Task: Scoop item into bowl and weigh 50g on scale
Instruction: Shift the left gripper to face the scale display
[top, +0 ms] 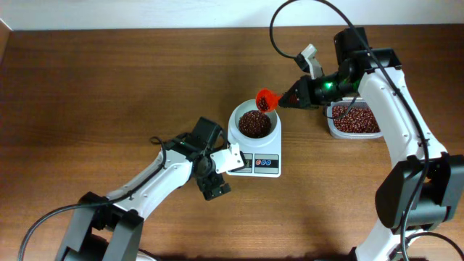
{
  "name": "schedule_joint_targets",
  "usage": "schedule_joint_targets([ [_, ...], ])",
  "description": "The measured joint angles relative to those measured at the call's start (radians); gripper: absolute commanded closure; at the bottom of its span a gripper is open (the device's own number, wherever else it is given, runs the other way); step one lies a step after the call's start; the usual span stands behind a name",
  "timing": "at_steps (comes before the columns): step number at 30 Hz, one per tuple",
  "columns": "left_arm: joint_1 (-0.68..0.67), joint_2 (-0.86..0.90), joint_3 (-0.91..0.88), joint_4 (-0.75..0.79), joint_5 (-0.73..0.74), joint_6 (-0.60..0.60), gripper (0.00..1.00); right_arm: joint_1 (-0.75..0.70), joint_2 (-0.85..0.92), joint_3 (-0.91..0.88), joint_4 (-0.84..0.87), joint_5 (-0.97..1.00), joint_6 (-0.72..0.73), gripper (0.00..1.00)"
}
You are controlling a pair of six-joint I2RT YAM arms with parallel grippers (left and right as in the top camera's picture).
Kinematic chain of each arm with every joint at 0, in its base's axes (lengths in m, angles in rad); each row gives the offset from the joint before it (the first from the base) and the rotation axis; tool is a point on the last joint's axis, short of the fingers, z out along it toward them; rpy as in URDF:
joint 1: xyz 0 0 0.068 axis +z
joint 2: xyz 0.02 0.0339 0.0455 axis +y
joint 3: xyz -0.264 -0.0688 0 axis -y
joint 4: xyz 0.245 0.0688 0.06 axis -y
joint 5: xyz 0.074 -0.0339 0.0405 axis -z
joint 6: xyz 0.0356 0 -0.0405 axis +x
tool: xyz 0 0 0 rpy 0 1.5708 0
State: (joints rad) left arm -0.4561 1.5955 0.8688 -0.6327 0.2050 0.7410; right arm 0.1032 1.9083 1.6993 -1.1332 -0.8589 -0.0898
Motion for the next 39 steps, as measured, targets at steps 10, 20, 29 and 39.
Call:
schedule_joint_targets([
  [10,-0.056,0.009,0.000,0.051,0.039,0.089,0.01,0.000,0.000,0.000,-0.004,0.000,-0.016,0.96],
  [20,-0.055,0.076,-0.001,0.121,-0.067,0.051,0.01,0.000,0.000,0.000,-0.008,0.000,-0.019,0.96],
  [29,-0.055,0.082,-0.002,0.142,-0.085,0.032,0.01,0.000,0.000,0.015,-0.035,0.000,-0.019,0.96],
  [39,-0.055,0.082,-0.001,0.142,-0.087,0.028,0.01,0.032,-0.024,0.035,-0.098,0.100,-0.027,0.96],
])
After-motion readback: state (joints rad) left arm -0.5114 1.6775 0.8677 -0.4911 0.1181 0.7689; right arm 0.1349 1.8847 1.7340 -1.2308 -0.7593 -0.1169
